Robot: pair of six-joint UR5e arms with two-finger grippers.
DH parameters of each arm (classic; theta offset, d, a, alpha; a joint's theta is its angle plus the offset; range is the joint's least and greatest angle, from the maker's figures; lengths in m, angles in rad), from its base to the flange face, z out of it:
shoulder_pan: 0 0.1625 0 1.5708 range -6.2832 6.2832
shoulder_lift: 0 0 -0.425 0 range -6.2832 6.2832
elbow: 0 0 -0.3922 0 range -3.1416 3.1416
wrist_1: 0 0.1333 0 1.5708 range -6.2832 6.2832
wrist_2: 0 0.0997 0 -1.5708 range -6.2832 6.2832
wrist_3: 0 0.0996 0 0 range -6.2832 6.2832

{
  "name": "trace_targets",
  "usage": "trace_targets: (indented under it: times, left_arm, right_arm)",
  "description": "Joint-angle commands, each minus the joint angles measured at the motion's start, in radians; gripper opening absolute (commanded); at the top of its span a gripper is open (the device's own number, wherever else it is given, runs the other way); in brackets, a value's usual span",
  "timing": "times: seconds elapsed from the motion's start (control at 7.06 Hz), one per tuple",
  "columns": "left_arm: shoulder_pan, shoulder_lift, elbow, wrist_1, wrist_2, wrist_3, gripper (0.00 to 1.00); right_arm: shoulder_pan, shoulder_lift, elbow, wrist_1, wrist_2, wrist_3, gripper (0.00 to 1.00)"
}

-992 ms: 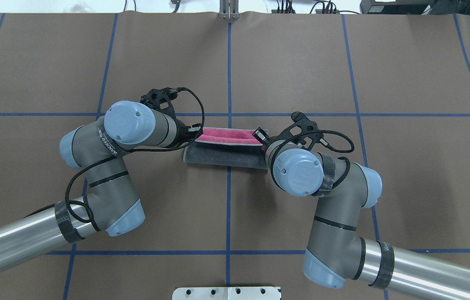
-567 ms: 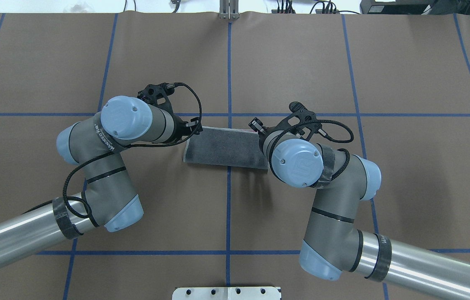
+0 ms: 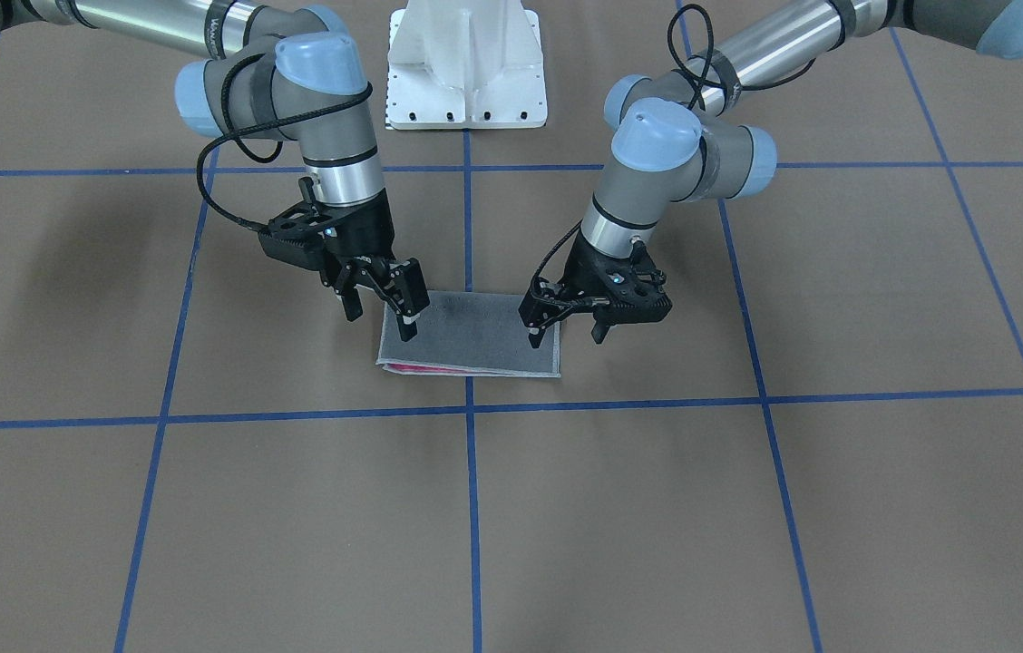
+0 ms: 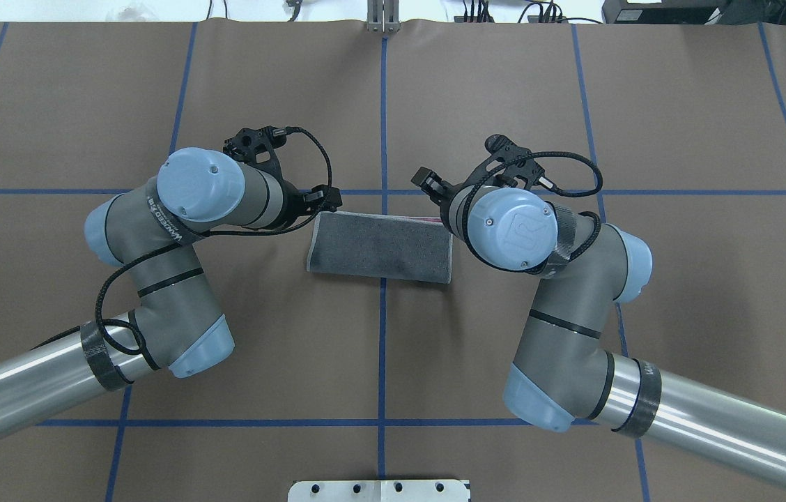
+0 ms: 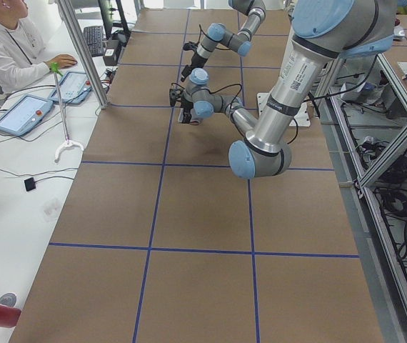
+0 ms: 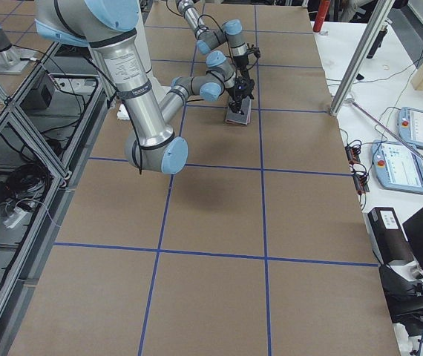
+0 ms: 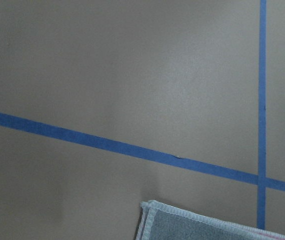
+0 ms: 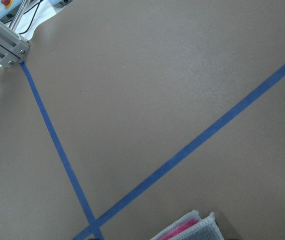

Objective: Fold towel twice with both arms
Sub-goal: 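Raise the right gripper toward the far side while the left stays by the towel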

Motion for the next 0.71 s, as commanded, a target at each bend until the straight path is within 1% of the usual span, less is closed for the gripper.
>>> trace_targets:
  times: [0.0,0.14,0.28,0.43,0.57]
  left_arm:
    - [0.016,0.012,-0.004,-0.045,-0.001,0.009,1.00]
    - [0.018,0.016,-0.013,-0.047,-0.001,-0.001,1.00]
    - [0.031,0.037,-0.017,-0.083,-0.003,-0.071,1.00]
    - [0.039,0.077,-0.017,-0.149,-0.030,-0.087,1.00]
    - [0.042,0.079,-0.013,-0.151,-0.034,-0.131,0.94]
  right_arm:
    - [0.103,-0.029,0.003,0.000,0.163,-0.170,0.99]
    - [0.172,-0.052,0.006,-0.008,0.259,-0.279,0.99]
    - [0.233,-0.072,0.006,-0.008,0.326,-0.372,0.99]
    - [0.276,-0.080,0.004,-0.009,0.366,-0.423,0.99]
    - [0.303,-0.092,0.004,-0.009,0.389,-0.463,0.99]
